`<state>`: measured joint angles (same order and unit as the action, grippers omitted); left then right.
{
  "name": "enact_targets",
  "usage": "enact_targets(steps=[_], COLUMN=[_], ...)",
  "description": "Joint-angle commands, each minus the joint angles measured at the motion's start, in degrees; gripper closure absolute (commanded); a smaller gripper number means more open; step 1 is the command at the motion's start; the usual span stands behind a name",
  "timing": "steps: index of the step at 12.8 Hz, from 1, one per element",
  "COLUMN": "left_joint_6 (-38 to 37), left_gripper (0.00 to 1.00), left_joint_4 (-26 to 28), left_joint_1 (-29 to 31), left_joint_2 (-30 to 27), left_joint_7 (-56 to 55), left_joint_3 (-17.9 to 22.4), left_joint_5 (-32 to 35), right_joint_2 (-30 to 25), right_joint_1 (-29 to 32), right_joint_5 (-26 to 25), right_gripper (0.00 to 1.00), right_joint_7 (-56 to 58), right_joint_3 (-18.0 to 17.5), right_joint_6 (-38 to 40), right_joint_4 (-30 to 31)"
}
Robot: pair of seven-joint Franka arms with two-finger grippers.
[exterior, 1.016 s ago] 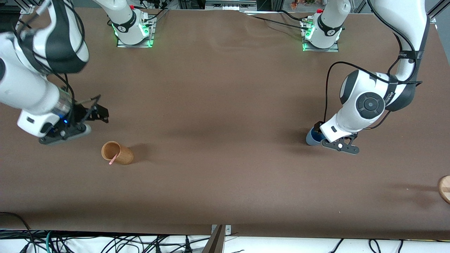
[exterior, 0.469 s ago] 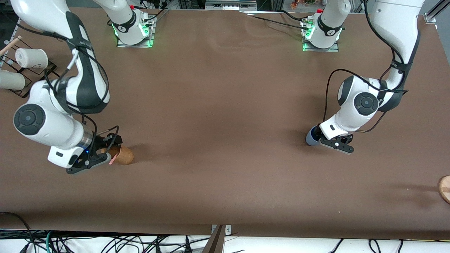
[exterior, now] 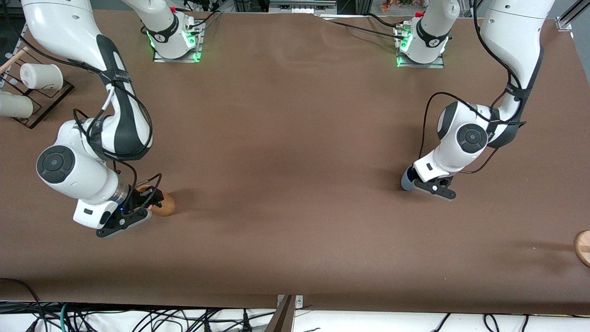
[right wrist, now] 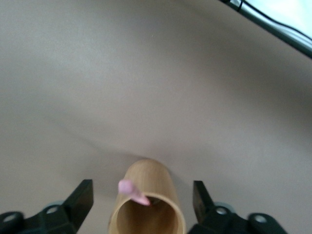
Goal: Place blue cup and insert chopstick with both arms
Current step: 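Lower the cup with the left gripper while the right gripper grasps the chopstick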
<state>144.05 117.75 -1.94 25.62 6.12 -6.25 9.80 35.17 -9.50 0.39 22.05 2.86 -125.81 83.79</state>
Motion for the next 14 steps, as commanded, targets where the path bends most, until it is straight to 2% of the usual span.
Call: enact_targets(steps=[1,3,5,8,11,14], left_joint_6=[-0.3,-5.9,-13.9,-15.4,-15.4,-15.2], left_gripper=[1.0,1.0,1.0,1.0,1.0,1.0], left_joint_4=[-0.2,-3.6,-9.0,-12.6,-18.5,-23.2], left_joint_1=[-0.3,-0.4,-1.0,-3.5,-12.6,-20.5], left_joint_2=[-1.9,-2.5,-2.2,0.2,5.6,12.5], left_joint_7=[-0.1,-1.9,-13.1,-30.4,-46.8,-57.2], left_joint_3=[-0.2,-4.3,-9.7,-16.8,-17.7,-17.5], left_joint_5=[1.0,0.4,0.4,0.4,0.4,1.2], right_joint_2=[0.2,-0.3,-0.7,-1.2,-1.9,-2.0], right_joint_1=[0.4,0.4,0.4,0.4,0.4,0.4], right_joint_5=[-0.5,-0.5,-0.5,-0.5,-0.5,-0.5], right_gripper=[0.22,0.3,0.39,0.48,0.51,0.57], right_joint_7=[1.5,1.4,1.4,1.5,1.6,1.7], right_joint_3=[-0.3,-0.3,-0.2,-0.1,-0.1,-0.1], right_joint_6=[-1.9,-1.9,-1.8,-1.8,-1.8,-1.6], right_joint_4=[1.5,2.9,4.0,4.6,4.5,4.6])
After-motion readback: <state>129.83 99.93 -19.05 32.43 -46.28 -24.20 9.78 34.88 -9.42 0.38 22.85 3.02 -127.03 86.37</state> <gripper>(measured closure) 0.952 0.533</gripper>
